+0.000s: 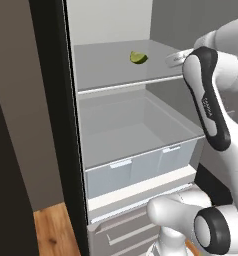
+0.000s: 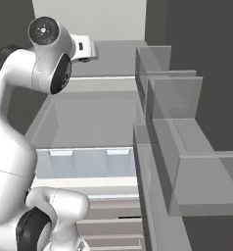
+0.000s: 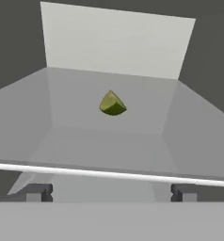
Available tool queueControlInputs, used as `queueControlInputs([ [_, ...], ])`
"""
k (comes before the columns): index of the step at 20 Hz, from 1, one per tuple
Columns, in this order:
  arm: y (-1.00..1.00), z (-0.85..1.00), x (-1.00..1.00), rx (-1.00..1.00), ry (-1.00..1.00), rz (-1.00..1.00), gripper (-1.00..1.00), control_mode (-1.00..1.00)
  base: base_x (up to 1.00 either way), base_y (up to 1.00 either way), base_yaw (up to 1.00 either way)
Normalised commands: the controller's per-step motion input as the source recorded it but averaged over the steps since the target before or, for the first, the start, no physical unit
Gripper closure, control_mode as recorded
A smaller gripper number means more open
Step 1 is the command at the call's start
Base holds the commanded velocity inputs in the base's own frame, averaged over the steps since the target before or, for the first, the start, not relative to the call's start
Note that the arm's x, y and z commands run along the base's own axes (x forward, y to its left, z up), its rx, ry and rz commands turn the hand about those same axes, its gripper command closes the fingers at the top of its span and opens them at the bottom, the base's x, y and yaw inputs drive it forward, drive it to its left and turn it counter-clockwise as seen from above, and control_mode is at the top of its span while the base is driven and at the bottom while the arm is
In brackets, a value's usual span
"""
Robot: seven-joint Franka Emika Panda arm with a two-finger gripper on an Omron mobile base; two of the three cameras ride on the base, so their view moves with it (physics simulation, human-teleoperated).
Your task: There is a bowl on the dining counter. Grab a lemon wedge from the fridge and place it in the bowl. Then get the liquor bottle and glass cup from the cabinet and place them next to the bowl.
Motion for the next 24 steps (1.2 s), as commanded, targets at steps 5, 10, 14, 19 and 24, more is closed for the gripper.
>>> queueControlInputs([
  [5,0.26,0.06,0.68,0.05,0.05,0.0,-1.0,-1.0,0.0,0.0,0.0],
  [10,0.04,0.0,0.54,0.09,0.02,0.0,-1.0,-1.0,0.0,0.0,0.0],
  [14,0.0,0.0,0.53,0.1,0.02,0.0,-1.0,-1.0,0.0,0.0,0.0],
  [19,0.02,-0.01,0.53,0.06,0.0,0.0,-1.0,-1.0,0.0,0.0,0.0],
  [24,0.01,-0.04,0.47,0.03,0.0,0.0,-1.0,-1.0,0.0,0.0,0.0],
])
